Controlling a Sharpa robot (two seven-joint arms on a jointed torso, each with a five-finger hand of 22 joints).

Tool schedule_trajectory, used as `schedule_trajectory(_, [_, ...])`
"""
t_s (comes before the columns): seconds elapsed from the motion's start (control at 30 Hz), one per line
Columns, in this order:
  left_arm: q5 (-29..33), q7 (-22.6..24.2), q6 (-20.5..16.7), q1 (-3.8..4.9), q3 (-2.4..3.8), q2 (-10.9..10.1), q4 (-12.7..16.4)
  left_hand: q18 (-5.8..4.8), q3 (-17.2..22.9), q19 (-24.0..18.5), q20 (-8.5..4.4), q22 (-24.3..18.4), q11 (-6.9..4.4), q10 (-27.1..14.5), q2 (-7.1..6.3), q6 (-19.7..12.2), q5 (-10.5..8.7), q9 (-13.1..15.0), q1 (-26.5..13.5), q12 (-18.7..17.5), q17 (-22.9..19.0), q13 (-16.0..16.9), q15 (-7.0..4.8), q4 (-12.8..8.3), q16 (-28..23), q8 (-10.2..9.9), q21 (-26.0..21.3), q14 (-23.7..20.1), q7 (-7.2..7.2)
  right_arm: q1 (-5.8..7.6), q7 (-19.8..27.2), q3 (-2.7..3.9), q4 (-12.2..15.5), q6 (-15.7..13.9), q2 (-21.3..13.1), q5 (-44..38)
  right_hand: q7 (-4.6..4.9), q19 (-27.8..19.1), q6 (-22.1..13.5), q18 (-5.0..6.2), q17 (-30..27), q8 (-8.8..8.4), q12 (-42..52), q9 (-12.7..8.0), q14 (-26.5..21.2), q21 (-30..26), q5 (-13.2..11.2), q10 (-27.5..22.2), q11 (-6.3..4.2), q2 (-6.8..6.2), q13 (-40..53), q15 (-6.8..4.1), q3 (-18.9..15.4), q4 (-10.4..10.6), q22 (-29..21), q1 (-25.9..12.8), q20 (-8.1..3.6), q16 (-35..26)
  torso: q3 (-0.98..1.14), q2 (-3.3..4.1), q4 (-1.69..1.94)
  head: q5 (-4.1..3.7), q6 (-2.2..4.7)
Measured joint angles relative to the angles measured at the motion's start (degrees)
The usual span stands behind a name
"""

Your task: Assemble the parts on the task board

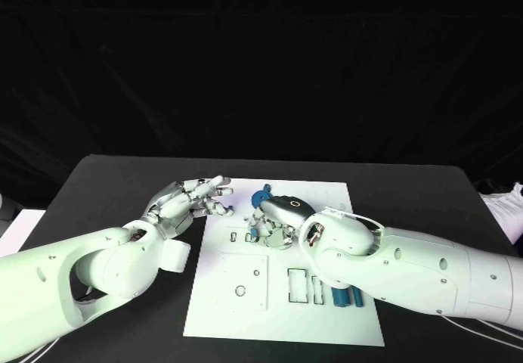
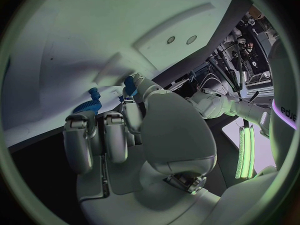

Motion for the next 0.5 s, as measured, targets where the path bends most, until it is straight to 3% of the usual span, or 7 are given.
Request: schedule_trajectory(0.5, [0.0,0.0,0.07,0.0,0.0,0.04,0.27,0.0,0.0,0.0,0.0,0.0,0.0,0.0,0.0,0.0,0.0,0.0,0.0,0.0,-0.01,0.0,0.0,0.0,0.0,0.0,0.0,0.0,0.0,0.1,-0.42,0.29,-0.49,2.75,0.87,-1.91,-0.21,0.0,-0.21,0.0,-0.01,-0.06,-0.01,1.16,0.0,0.0,-0.04,-0.02,0.01,0.16,0.03,0.0,-0.16,-0.15,-0.01,-0.17,0.0,0.0,0.04,0.01,0.04,-0.04,-0.61])
